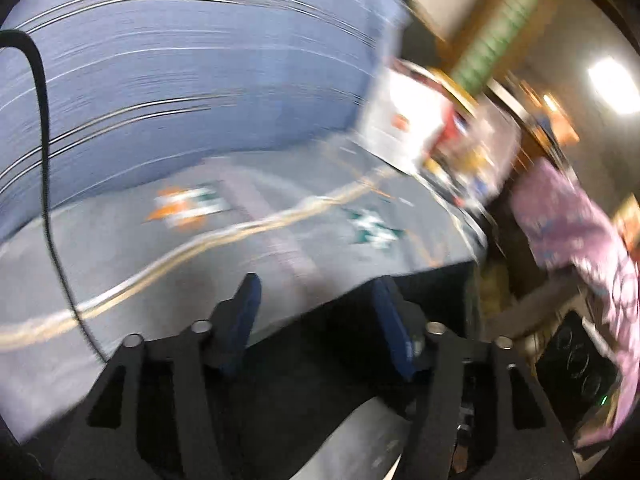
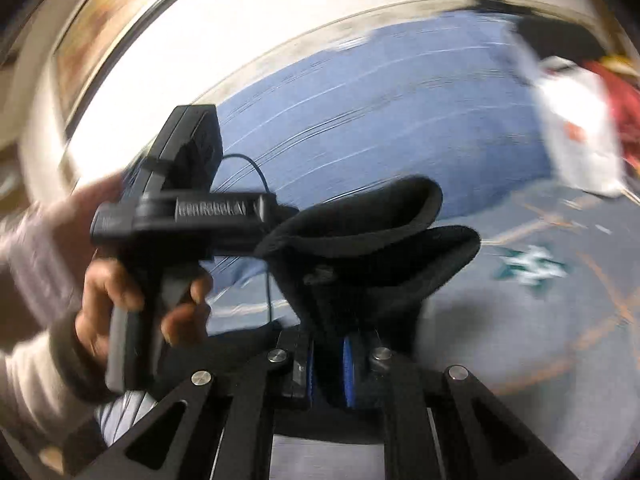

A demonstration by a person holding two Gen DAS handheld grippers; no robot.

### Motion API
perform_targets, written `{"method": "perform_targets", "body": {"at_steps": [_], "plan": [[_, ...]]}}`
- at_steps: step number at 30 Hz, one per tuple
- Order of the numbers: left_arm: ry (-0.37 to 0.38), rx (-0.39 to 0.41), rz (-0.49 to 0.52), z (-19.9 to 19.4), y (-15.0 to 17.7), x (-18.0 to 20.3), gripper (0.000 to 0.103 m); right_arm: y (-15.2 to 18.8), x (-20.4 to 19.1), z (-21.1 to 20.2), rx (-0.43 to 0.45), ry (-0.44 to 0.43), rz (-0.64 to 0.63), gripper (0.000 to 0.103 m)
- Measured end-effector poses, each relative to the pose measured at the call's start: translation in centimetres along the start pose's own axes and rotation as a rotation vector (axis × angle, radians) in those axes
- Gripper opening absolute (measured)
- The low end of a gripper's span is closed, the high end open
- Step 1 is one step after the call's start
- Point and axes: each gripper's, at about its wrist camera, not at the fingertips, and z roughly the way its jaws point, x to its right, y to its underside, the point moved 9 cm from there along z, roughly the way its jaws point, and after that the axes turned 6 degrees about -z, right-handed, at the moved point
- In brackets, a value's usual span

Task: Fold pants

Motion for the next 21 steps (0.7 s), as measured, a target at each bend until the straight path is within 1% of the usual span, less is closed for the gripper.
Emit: {"method": "perform_targets", "body": {"at_steps": [1, 2, 3, 4, 5, 6, 7, 9, 10, 12, 13, 14, 15, 17, 18, 21], "plan": [[-0.030, 0.015, -0.029, -1.3, 0.5, -2.0, 0.061, 0.6, -1.3, 0.9, -0.026, -0.016, -0.035, 0.010], [-0.079, 0.032, -0.067, -3.0, 1.5, -4.7, 0.061, 1.7, -3.3, 3.1, -0.078, -0.040, -0.082, 0.010], [-0.105, 0.039, -0.087, -3.8, 2.3, -6.2, 0.061, 2.8, -4.6, 5.0, -0.123, -0.073, -0.105, 0.012], [-0.126, 0.041, -0.107, -4.5, 3.2, -7.5, 0.061, 4.0, -5.4, 6.8, -0.175, -0.093, -0.120, 0.016], [-0.140, 0.038, -0.130, -5.0, 4.2, -8.7, 0.061, 5.8, -6.1, 8.9, -0.268, -0.095, -0.137, 0.022], [-0.149, 0.031, -0.160, -5.6, 5.4, -9.8, 0.061, 7.0, -6.5, 9.9, -0.331, -0.087, -0.144, 0.034], [-0.150, 0.026, -0.182, -6.1, 6.5, -10.5, 0.061, 7.2, -6.8, 9.8, -0.336, -0.094, -0.145, 0.035], [-0.150, 0.030, -0.184, -6.4, 7.9, -10.6, 0.061, 5.7, -7.2, 7.8, -0.274, -0.158, -0.114, 0.037], [-0.160, 0.035, -0.178, -6.4, 8.5, -10.4, 0.061, 5.0, -6.9, 7.0, -0.253, -0.163, -0.096, 0.039], [-0.169, 0.037, -0.150, -6.3, 9.9, -9.8, 0.063, 3.1, -4.6, 4.0, -0.166, -0.117, -0.034, 0.041], [-0.168, 0.034, -0.143, -6.4, 10.3, -9.9, 0.066, 2.6, -3.4, 3.1, -0.139, -0.085, -0.006, 0.041], [-0.169, 0.029, -0.135, -6.0, 10.8, -9.5, 0.066, 2.2, -1.8, 2.5, -0.121, -0.046, 0.025, 0.041], [-0.169, 0.021, -0.126, -5.5, 11.2, -9.0, 0.066, 2.1, -0.3, 2.1, -0.121, -0.008, 0.049, 0.041], [-0.170, 0.010, -0.113, -4.3, 11.3, -8.4, 0.066, 2.3, 1.8, 2.0, -0.160, 0.052, 0.048, 0.040], [-0.189, 0.013, -0.118, -3.5, 11.3, -8.2, 0.066, 2.3, 2.6, 2.4, -0.172, 0.082, 0.038, 0.035], [-0.245, 0.015, -0.129, -1.3, 11.2, -8.1, 0.066, 1.6, 2.7, 3.7, -0.166, 0.070, 0.033, 0.029]]}}
